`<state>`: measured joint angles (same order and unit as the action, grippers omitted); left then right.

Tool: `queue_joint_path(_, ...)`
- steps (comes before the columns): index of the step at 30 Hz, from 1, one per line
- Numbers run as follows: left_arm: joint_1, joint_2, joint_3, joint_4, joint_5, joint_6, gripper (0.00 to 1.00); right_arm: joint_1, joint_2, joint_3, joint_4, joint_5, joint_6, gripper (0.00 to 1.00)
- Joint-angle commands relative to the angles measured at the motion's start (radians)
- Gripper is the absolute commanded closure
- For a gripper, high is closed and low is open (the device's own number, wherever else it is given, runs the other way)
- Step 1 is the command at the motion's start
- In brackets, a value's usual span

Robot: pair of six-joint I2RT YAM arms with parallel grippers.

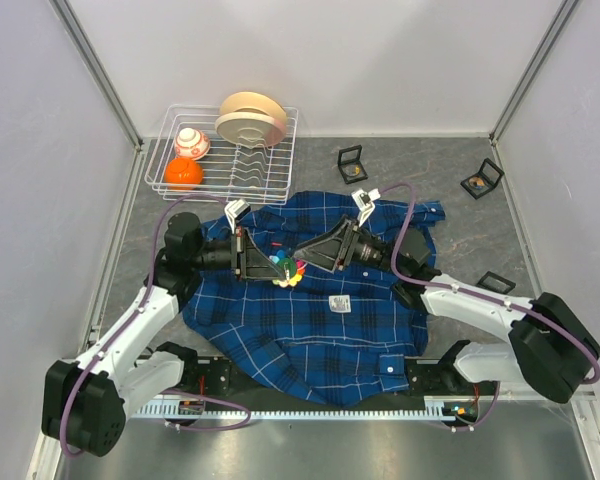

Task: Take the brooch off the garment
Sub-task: Pass from the left arm to the right

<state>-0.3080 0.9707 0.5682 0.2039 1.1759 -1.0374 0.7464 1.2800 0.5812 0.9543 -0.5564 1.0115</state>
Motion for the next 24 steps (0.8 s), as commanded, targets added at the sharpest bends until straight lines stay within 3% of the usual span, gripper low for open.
queue_joint_path(1, 0.007, 0.003, 0.064, -0.116, -0.028, 0.027, 0.98, -0.001, -0.047, -0.001, -0.056, 0.009, 0.01, 0.34)
queue_joint_path(5, 0.007, 0.017, 0.078, -0.141, -0.05, 0.013, 0.98, 0.024, -0.004, 0.008, -0.034, -0.046, 0.002, 0.33)
queue_joint_path(13, 0.007, 0.0, 0.139, -0.293, -0.124, 0.059, 0.98, 0.076, 0.039, 0.0, -0.017, -0.014, -0.022, 0.3)
queue_joint_path(18, 0.007, -0.004, 0.154, -0.311, -0.127, 0.076, 0.98, 0.08, 0.041, 0.014, -0.045, 0.016, -0.039, 0.39)
queue_joint_path(24, 0.007, -0.013, 0.148, -0.316, -0.107, 0.118, 0.98, 0.08, 0.058, 0.008, -0.006, 0.027, -0.013, 0.57)
